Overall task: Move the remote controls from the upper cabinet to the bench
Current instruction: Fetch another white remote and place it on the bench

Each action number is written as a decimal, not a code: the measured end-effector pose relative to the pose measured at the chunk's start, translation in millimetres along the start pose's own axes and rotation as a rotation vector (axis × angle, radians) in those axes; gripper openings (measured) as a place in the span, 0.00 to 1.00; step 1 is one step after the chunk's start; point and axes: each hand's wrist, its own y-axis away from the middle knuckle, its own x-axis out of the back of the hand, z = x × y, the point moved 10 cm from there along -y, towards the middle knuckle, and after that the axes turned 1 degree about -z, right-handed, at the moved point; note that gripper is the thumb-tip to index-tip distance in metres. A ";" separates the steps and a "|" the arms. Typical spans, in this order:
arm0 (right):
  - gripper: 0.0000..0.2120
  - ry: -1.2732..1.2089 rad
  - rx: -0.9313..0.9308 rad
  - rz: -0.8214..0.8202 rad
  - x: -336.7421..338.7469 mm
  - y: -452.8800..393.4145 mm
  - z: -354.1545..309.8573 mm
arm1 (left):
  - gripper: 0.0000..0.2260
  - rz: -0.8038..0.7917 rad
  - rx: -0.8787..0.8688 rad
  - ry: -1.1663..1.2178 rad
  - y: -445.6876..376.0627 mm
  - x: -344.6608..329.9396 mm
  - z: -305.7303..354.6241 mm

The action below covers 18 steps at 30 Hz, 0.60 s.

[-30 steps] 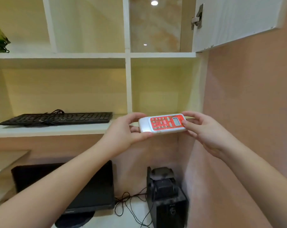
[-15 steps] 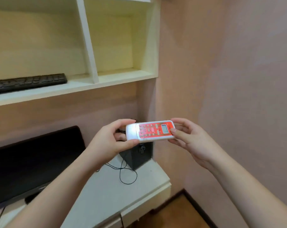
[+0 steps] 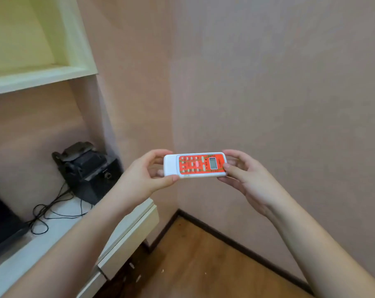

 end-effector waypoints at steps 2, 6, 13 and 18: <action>0.12 -0.007 -0.003 0.056 34.0 20.6 3.9 | 0.22 -0.076 -0.019 0.041 0.3 -36.1 8.5; 0.12 -0.038 -0.010 0.165 97.2 70.1 14.8 | 0.22 -0.198 -0.049 0.110 13.1 -106.1 25.8; 0.13 -0.123 -0.030 0.387 209.4 178.9 34.3 | 0.22 -0.423 -0.079 0.153 47.8 -238.6 71.5; 0.13 -0.168 -0.019 0.542 275.5 254.6 42.9 | 0.22 -0.596 -0.122 0.153 74.4 -325.5 104.8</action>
